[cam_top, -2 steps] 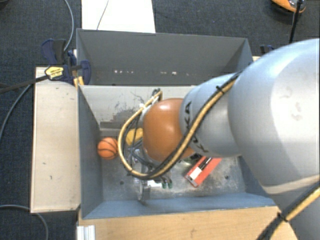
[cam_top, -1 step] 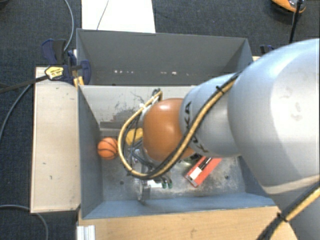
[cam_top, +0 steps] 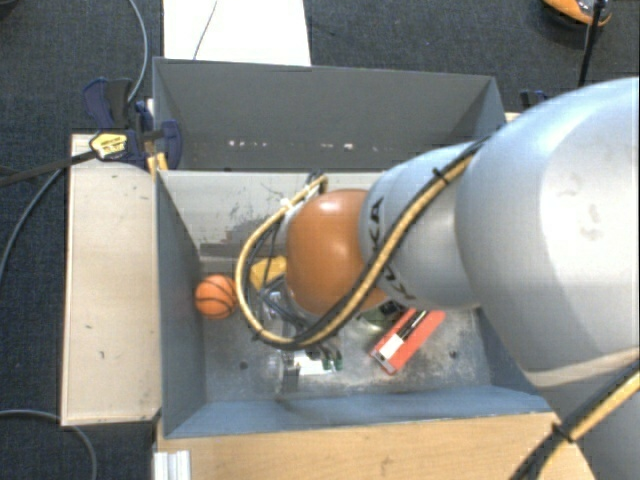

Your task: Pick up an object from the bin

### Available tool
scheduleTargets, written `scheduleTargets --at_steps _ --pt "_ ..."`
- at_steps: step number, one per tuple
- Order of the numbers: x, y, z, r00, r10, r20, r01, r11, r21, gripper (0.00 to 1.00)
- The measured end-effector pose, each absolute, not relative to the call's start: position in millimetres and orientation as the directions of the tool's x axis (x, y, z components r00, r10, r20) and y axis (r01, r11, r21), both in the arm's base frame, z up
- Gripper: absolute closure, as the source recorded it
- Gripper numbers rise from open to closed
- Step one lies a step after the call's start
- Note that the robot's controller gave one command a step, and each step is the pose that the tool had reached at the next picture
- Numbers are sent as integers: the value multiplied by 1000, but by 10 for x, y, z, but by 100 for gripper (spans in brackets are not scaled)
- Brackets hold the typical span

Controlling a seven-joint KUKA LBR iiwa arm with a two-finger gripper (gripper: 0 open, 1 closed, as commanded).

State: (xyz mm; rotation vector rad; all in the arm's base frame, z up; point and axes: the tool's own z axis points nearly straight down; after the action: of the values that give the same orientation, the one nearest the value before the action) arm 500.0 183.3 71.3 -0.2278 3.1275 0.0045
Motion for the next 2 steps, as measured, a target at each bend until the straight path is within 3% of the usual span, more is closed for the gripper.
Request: scheduleTargets --at_steps 1,2 --pt "5456 1933 796 -1000 1 -7 1 1000 3 0" --pt "5668 1933 767 -998 -62 -13 -62 998 4 0"
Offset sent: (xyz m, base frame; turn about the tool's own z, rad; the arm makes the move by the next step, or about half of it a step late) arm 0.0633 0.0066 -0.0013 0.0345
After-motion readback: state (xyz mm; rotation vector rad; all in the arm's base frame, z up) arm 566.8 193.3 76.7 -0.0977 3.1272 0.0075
